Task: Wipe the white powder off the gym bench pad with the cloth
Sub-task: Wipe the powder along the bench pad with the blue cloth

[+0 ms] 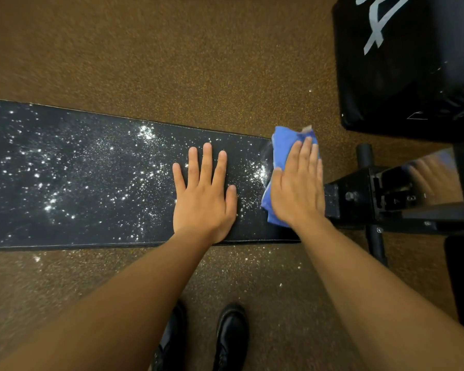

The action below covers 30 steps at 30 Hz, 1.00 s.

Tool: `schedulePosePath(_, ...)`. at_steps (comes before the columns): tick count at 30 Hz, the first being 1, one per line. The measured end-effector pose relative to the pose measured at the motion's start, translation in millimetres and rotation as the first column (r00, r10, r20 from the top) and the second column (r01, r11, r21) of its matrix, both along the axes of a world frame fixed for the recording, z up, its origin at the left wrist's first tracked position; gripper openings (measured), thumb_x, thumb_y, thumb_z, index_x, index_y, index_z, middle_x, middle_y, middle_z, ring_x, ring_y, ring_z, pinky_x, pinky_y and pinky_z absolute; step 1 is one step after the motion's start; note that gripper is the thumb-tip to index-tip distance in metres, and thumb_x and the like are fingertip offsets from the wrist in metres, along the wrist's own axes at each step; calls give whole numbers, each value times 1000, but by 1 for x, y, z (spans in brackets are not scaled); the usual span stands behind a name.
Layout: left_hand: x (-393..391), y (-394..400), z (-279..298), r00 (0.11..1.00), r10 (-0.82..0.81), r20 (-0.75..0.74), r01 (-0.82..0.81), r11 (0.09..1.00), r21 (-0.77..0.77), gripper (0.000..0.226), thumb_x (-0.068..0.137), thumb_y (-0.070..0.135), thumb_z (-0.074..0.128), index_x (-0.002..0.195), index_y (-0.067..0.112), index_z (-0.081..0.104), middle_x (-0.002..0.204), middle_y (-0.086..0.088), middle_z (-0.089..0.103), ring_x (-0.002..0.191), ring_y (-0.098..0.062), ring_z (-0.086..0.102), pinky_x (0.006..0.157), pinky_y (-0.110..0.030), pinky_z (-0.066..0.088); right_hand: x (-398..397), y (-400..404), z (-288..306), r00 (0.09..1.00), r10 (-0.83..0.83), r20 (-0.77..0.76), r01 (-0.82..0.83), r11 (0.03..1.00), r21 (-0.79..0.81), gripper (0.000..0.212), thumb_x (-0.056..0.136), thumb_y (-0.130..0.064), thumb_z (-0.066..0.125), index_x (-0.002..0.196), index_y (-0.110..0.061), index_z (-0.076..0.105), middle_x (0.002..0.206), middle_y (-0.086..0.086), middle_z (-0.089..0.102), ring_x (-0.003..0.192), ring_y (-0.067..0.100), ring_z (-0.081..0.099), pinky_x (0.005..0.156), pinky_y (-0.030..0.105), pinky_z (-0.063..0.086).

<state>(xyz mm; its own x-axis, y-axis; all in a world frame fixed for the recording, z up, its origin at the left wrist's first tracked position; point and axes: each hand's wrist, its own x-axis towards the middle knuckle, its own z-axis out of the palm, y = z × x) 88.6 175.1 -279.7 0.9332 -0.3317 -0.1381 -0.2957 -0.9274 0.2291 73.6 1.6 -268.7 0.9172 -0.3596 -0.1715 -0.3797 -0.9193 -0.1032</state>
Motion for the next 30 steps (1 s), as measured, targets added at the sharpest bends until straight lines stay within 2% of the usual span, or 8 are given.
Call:
schedulePosePath(2, 0, -1, 0, 1000, -7, -5, 7, 1000, -4, 65, 99, 47, 12, 156, 22, -2, 164, -7, -9, 149, -28, -17, 118, -55, -9, 11, 2, 0, 1000, -22, 3, 22, 1000, 4, 66, 101, -29, 27, 153, 1, 0, 163, 20, -6, 150, 31, -7, 122, 43, -3)
schedulePosePath(7, 1, -1, 0, 1000, -7, -5, 7, 1000, -15, 65, 98, 47, 13, 156, 21, -1, 164, -7, -8, 149, -28, -16, 118, -56, -7, -40, 17, 3, 991, 134, 26, -134, 991, -6, 66, 99, -34, 17, 154, -1, 1, 163, 17, -3, 151, 28, -6, 122, 42, -1)
schedulePosePath(10, 0, -1, 1, 1000, -2, -1, 2, 1000, -8, 65, 98, 47, 13, 156, 21, -1, 165, -6, -8, 149, -28, -16, 119, -55, -7, -43, 11, 0, 993, 114, 6, -114, 993, -4, 69, 96, -37, 11, 154, -2, -1, 163, 15, -4, 151, 27, -6, 122, 41, 0)
schedulePosePath(15, 0, -2, 1, 1000, 0, -4, 0, 1000, 0, 65, 98, 47, 13, 156, 22, -2, 164, -6, -8, 149, -27, -16, 118, -55, -8, 13, 9, -4, 1000, -23, 15, 23, 1000, -16, 66, 101, -31, 27, 153, 1, 2, 163, 18, -3, 151, 30, -4, 122, 43, 0)
schedulePosePath(21, 1, -2, 0, 1000, 4, -5, -4, 1000, -11, 65, 98, 47, 13, 156, 22, -1, 165, -6, -8, 149, -27, -16, 118, -55, -7, -46, 16, 4, 984, 176, 27, -176, 984, 23, 65, 99, -35, 16, 154, -2, 4, 164, 15, 0, 151, 26, -3, 122, 42, 2)
schedulePosePath(23, 1, -2, 1, 1000, 2, -1, -2, 1000, -1, 65, 98, 47, 12, 156, 22, -2, 164, -6, -9, 149, -27, -17, 118, -55, -8, -45, 7, 2, 989, 149, 15, -150, 988, 27, 67, 97, -36, 14, 154, -3, 3, 164, 13, -2, 151, 25, -5, 122, 42, 1)
schedulePosePath(27, 0, -2, 1, 1000, 7, -4, -7, 1000, 3, 65, 98, 46, 12, 156, 22, -3, 164, -6, -9, 149, -27, -18, 118, -55, -9, 2, 2, -1, 1000, 9, 26, -9, 1000, 19, 64, 102, -32, 25, 154, -3, 2, 164, 14, -4, 151, 27, -6, 122, 42, -1)
schedulePosePath(30, 1, -3, 0, 1000, 3, -4, -3, 1000, -4, 65, 98, 46, 13, 156, 22, -2, 164, -7, -8, 149, -28, -16, 118, -56, -9, 3, 14, -2, 997, 74, 28, -75, 997, 11, 64, 102, -33, 24, 154, -3, 3, 164, 14, -3, 151, 27, -6, 122, 42, -1)
